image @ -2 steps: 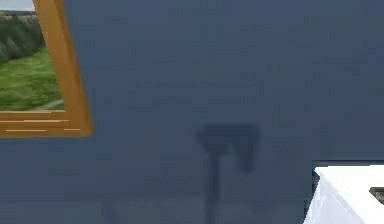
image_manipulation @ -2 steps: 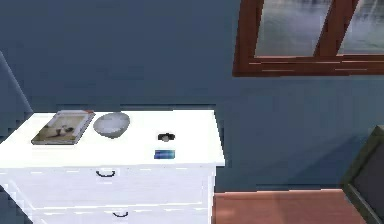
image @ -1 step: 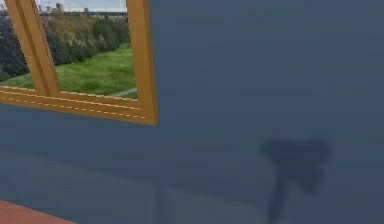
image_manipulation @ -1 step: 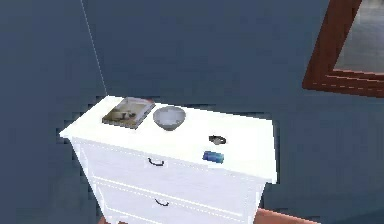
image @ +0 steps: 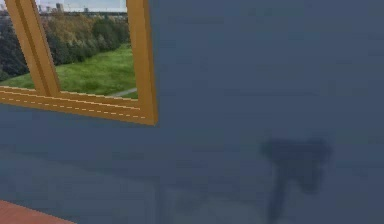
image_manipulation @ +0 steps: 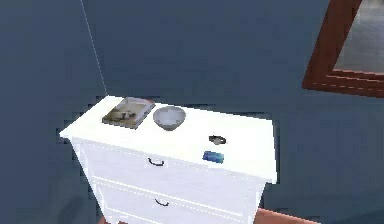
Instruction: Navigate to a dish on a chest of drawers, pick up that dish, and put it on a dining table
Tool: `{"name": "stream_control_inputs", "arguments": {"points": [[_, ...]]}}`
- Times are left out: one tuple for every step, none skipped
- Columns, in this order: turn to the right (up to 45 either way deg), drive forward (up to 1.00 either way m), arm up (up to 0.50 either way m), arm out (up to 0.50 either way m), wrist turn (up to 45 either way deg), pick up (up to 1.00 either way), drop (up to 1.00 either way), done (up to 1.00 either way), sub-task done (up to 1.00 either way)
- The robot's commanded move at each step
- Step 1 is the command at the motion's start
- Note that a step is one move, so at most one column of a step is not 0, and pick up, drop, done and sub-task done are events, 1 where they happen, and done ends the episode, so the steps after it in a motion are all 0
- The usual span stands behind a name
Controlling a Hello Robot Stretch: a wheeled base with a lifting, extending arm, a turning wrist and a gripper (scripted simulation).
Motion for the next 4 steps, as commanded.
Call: {"name": "stream_control_inputs", "arguments": {"points": [[0.0,0.00,0.38,0.00,0.0,0.00,0.00,0.00,0.00],[0.0,0.00,0.00,0.44,0.0,0.00,0.00,0.00,0.00],[0.0,0.00,0.00,0.00,45.0,0.00,0.00,0.00,0.00],[0.0,0.00,0.00,0.00,45.0,0.00,0.00,0.00,0.00]]}}
